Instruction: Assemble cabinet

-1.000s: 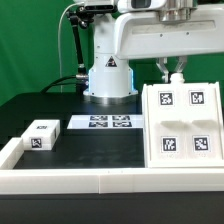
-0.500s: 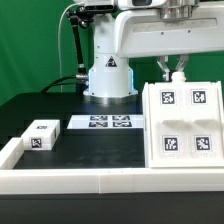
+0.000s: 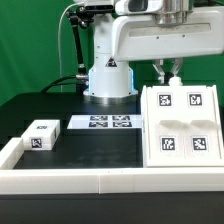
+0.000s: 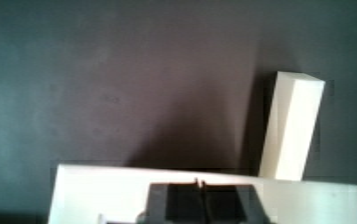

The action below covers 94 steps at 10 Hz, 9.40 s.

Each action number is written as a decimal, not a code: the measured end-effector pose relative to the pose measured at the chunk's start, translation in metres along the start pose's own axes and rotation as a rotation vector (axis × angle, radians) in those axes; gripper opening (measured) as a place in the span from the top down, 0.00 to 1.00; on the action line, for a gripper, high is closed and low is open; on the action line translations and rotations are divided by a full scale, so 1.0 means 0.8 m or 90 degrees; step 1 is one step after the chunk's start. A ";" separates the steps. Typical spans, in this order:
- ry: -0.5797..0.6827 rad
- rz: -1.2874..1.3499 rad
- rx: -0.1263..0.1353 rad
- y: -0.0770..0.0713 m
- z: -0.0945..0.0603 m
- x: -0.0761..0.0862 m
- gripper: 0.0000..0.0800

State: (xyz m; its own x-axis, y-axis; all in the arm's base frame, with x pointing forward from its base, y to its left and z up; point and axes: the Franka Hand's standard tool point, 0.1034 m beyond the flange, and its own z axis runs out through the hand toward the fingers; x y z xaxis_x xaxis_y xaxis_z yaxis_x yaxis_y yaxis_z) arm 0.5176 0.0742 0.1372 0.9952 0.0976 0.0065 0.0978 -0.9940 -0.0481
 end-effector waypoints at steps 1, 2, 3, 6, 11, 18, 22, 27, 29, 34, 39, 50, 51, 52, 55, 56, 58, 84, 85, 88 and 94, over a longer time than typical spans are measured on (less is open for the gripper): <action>-0.002 0.001 0.000 0.000 -0.002 0.001 1.00; 0.000 0.001 0.000 0.000 -0.003 0.005 1.00; -0.001 0.000 0.000 -0.002 0.000 0.007 1.00; -0.024 0.001 0.000 -0.003 0.012 -0.002 1.00; -0.050 0.002 0.003 -0.002 0.002 0.006 1.00; -0.064 0.002 0.005 -0.003 -0.009 0.022 1.00; -0.065 0.002 0.005 -0.003 -0.008 0.021 0.66; -0.064 0.039 -0.001 -0.016 0.010 -0.056 0.03; -0.072 0.046 -0.003 -0.018 0.019 -0.076 0.00; -0.061 0.032 0.000 -0.013 0.029 -0.087 0.00; -0.030 0.045 -0.015 -0.032 0.088 -0.150 0.00; -0.011 0.054 -0.023 -0.023 0.148 -0.131 0.00; -0.011 0.054 -0.023 -0.023 0.148 -0.131 0.00; -0.011 0.054 -0.023 -0.023 0.148 -0.131 0.00; -0.006 0.054 -0.024 -0.022 0.154 -0.132 0.00; 0.002 0.053 -0.024 -0.021 0.159 -0.131 0.00; 0.009 0.048 -0.024 -0.023 0.162 -0.119 0.00; 0.007 0.031 -0.027 -0.016 0.161 -0.135 0.00; 0.013 0.031 -0.027 -0.016 0.162 -0.133 0.00; 0.042 0.027 -0.028 -0.014 0.166 -0.125 0.00; 0.086 0.017 -0.028 -0.019 0.164 -0.103 0.00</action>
Offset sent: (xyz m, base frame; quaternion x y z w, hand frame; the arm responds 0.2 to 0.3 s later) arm 0.0153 0.0096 -0.0103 0.0020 0.0082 0.0019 1.0000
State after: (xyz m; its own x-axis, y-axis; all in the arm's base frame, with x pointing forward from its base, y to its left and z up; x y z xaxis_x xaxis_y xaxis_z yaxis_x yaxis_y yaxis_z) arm 0.4339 0.0878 0.0064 0.9878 0.0672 0.1405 0.0688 -0.9976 -0.0065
